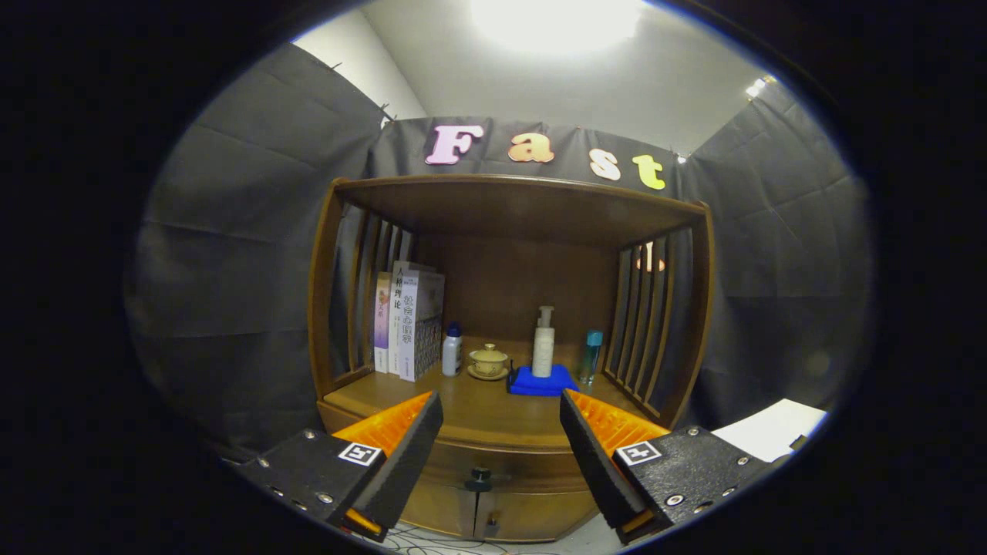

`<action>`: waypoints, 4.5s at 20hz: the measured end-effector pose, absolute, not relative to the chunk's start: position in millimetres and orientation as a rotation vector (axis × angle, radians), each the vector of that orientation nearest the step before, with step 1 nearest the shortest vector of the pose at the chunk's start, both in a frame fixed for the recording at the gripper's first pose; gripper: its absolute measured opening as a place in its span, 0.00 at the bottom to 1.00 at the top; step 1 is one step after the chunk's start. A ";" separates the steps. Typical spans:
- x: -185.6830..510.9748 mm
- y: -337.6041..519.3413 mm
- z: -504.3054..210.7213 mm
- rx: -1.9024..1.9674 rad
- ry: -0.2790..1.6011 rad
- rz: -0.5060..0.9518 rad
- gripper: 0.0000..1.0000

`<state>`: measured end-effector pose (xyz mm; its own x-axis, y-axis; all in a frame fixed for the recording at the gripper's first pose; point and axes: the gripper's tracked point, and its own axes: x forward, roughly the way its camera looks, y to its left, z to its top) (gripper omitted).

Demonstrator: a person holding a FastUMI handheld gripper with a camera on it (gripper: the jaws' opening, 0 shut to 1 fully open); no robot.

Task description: Pull open the drawer, take out the items inside it, and place them on the countertop above the cabinet.

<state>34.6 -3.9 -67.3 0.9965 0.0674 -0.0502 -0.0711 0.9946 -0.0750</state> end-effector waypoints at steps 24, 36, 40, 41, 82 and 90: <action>83.0 28.8 -288.1 -0.042 0.229 0.072 0.94; 101.3 18.8 -317.8 0.033 0.257 0.031 0.56; 102.7 18.9 -321.1 0.063 0.245 0.038 0.46; 103.1 18.7 -322.0 0.056 0.247 0.038 0.44; -105.9 28.5 -311.1 0.001 0.386 0.065 0.39; -110.8 42.2 -231.0 0.000 0.212 0.108 0.89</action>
<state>-110.8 42.2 -231.0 0.9719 0.1067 -0.2100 -0.1067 0.9942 0.0114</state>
